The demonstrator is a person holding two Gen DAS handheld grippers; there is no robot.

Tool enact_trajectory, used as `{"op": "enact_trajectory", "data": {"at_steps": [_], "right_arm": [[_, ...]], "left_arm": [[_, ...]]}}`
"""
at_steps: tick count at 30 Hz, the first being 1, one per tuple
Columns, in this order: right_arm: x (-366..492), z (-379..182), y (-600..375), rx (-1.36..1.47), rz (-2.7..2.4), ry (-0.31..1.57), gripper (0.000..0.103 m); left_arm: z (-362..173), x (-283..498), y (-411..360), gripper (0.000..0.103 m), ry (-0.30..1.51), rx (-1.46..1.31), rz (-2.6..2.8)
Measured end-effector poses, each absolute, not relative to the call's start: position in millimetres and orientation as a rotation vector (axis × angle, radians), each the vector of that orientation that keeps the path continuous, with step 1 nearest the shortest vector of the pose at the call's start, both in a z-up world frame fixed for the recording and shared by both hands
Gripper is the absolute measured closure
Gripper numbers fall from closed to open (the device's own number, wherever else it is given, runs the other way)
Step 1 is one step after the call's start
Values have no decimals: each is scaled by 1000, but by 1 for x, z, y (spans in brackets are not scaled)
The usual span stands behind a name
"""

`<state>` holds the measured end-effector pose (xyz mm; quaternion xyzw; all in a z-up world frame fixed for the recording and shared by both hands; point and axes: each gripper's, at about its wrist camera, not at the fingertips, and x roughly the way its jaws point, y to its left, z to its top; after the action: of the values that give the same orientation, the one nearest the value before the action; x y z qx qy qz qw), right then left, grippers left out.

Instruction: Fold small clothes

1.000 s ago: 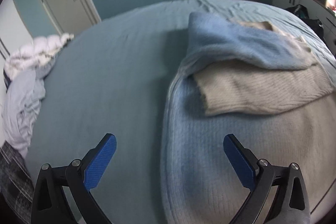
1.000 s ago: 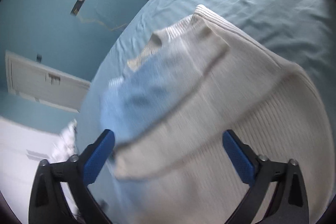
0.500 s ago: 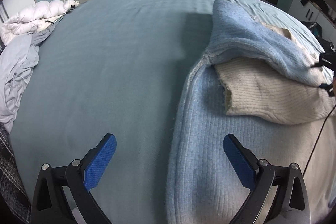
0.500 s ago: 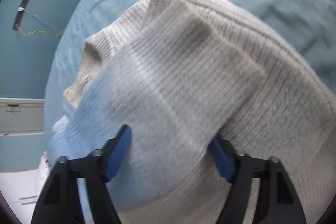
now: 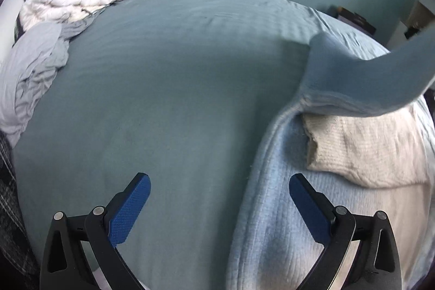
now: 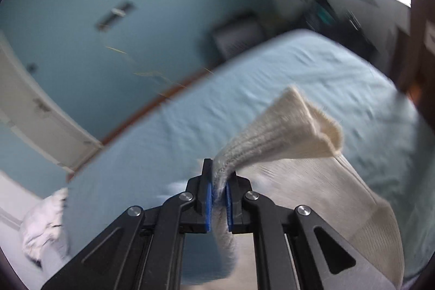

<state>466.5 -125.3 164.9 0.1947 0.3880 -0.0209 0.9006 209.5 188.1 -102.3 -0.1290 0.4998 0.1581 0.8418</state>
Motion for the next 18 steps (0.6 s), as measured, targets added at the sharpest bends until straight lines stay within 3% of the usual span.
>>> {"op": "enact_trajectory", "data": {"at_steps": [4,7,18], "right_arm": [[442,237,-68,363,46,695,99],[423,261,-49,326,79,655,99],[420,203,-142,221,-115,660,99]], "left_arm": [[-100,205,195,0,1051,-312,322],[-94,203,195,0,1037,-307,318],[-88,199,182,0,1031,-280,289]]}}
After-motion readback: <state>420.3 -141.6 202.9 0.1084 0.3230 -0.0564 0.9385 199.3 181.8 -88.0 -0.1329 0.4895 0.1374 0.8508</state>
